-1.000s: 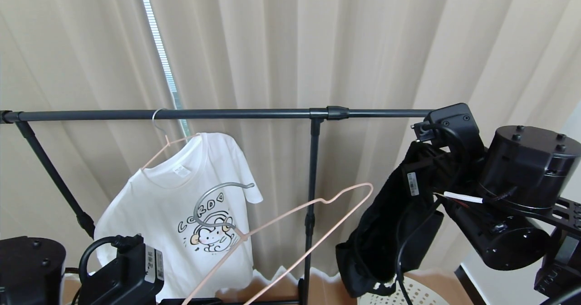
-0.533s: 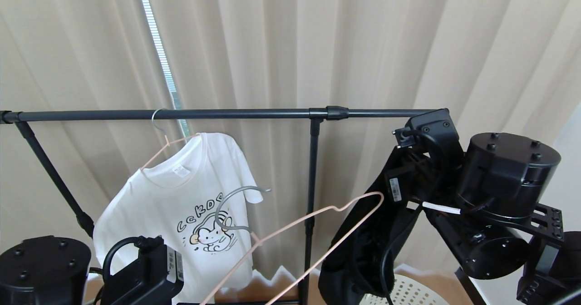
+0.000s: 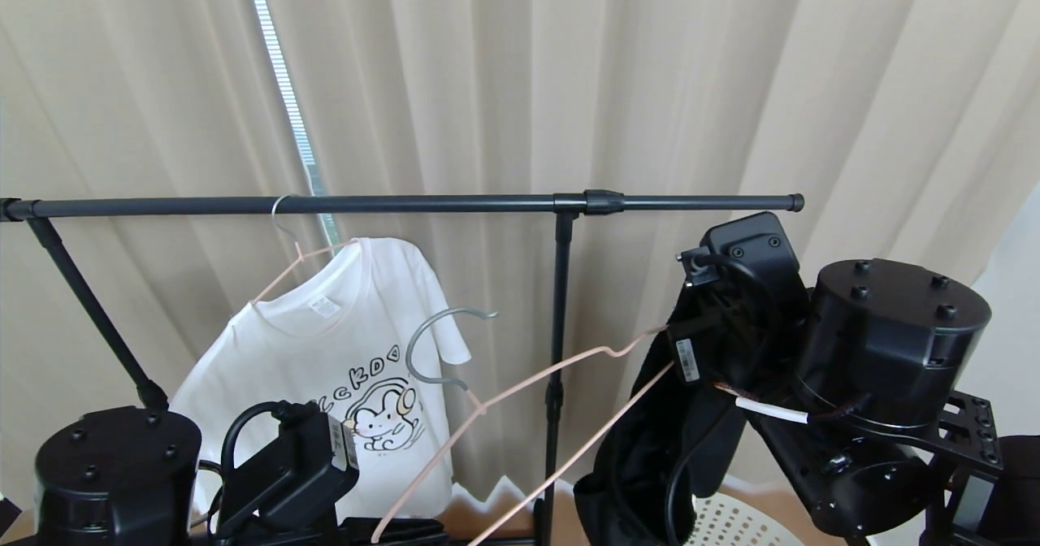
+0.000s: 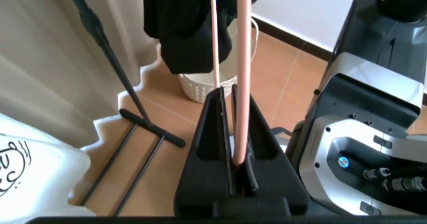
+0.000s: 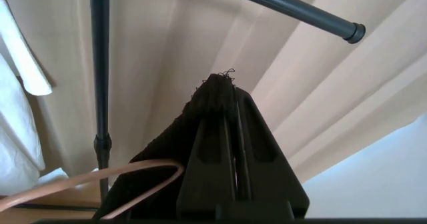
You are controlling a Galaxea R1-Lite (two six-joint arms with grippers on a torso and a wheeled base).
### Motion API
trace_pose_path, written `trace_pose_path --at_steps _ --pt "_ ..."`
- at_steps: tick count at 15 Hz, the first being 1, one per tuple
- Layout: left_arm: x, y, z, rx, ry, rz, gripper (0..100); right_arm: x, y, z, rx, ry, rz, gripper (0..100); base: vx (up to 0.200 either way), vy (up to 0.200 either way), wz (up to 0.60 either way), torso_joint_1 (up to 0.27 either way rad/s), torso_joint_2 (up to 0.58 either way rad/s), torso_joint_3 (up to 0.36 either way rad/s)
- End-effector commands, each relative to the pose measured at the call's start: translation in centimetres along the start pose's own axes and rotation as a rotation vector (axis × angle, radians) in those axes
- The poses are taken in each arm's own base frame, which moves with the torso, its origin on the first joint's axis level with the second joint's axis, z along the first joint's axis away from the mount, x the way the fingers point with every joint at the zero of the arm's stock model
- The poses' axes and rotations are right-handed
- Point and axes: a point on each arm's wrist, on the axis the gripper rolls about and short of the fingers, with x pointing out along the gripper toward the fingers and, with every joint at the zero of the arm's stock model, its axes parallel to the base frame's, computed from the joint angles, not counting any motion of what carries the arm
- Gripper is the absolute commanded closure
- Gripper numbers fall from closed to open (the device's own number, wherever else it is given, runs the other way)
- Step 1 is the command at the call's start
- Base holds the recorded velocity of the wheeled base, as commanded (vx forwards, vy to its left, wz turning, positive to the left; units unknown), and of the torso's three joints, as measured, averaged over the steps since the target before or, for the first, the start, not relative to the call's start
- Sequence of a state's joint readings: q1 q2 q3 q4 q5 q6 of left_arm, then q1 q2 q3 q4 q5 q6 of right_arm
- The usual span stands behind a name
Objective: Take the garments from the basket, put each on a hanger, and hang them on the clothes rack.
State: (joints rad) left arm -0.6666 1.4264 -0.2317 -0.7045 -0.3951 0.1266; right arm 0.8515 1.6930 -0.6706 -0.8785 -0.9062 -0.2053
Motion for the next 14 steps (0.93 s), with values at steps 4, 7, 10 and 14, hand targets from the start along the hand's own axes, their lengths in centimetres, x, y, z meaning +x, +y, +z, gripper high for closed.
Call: trace_pose_path --at_steps 4,7,10,14 --pt "1.6 0.2 0.2 -0.027 0.011 0.067 100 -0.9 0.7 0.2 -0.005 -0.008 0.013 100 0.0 0.0 0.0 0.0 0.0 0.0" --pt "2.0 0.4 0.2 -0.034 0.005 0.1 100 -1.6 1.2 0.1 -0.012 -0.01 0.022 100 0.0 0.0 0.0 0.0 0.0 0.0" --pt "2.8 0.4 0.2 -0.023 -0.001 0.144 100 -2.3 1.7 0.2 -0.015 -0.017 0.037 100 0.0 0.0 0.0 0.0 0.0 0.0" --pt "3.3 0.6 0.2 -0.032 -0.017 0.181 100 -2.8 1.9 0.3 -0.014 -0.022 0.042 100 0.0 0.0 0.0 0.0 0.0 0.0"
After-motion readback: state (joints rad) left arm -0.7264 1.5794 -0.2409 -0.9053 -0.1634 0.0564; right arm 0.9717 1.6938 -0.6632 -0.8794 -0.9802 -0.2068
